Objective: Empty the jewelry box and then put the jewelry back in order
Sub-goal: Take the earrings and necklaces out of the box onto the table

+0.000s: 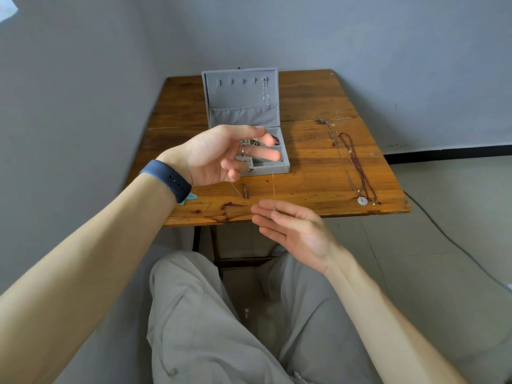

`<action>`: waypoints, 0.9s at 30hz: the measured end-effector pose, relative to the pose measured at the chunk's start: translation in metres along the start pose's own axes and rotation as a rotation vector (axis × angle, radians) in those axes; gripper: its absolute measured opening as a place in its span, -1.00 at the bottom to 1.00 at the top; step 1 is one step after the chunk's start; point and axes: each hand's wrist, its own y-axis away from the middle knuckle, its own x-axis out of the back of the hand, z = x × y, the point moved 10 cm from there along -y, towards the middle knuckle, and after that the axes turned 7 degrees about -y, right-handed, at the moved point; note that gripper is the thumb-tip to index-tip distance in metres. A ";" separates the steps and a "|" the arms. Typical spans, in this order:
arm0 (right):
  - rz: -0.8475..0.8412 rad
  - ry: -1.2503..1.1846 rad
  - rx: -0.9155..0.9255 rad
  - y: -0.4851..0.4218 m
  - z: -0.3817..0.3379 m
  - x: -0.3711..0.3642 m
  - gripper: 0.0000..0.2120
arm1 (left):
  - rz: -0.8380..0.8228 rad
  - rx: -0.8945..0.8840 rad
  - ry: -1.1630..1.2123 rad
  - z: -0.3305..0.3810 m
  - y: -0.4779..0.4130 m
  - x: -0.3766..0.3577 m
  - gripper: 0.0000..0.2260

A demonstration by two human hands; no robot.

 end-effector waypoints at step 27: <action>1.034 0.656 0.269 0.085 -0.093 0.169 -0.78 | 0.243 -0.102 -0.967 0.016 -0.230 -0.046 -0.90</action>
